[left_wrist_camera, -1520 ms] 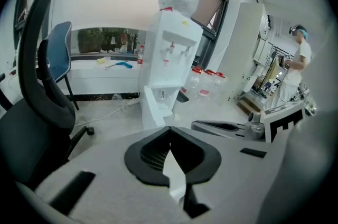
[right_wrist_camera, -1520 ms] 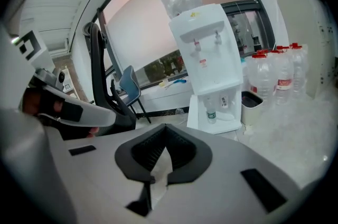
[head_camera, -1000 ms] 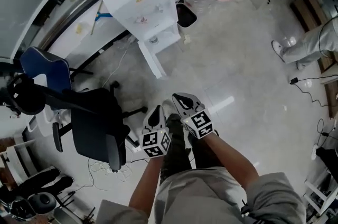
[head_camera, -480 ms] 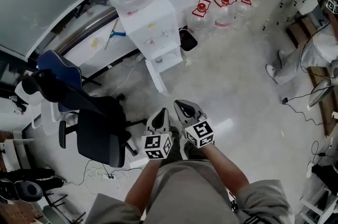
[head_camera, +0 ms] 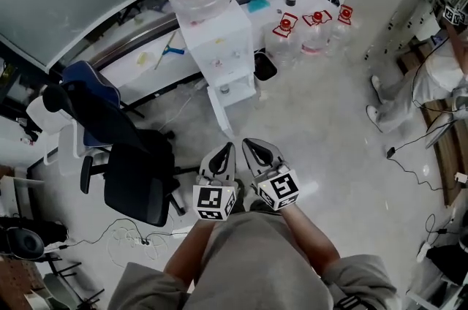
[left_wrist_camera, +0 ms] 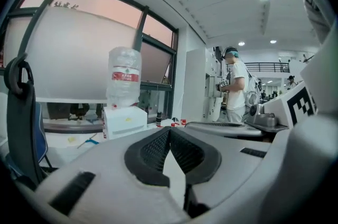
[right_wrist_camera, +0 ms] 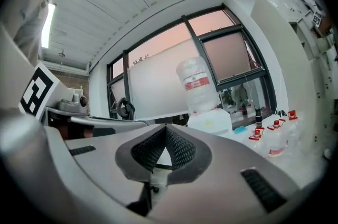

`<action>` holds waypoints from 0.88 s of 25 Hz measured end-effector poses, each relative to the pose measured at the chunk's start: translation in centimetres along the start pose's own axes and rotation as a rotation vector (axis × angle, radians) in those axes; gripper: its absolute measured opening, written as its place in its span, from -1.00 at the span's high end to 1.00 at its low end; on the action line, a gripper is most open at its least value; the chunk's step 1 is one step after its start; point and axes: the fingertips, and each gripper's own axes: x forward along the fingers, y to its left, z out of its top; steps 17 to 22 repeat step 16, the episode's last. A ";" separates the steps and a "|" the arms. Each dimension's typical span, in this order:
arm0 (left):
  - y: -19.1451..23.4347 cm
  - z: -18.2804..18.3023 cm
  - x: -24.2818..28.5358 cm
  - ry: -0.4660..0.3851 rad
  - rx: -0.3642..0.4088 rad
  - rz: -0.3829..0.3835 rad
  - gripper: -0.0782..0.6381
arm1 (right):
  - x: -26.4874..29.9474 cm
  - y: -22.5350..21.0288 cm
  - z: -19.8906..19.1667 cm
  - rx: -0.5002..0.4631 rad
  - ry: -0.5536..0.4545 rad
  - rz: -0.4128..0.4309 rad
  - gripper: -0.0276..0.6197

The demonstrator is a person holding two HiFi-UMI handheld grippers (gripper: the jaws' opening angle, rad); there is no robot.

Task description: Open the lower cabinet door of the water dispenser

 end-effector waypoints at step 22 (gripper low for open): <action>-1.3 1.0 -0.6 -0.034 0.025 -0.010 0.76 | -1.3 0.1 1.3 -0.013 -0.047 0.012 0.89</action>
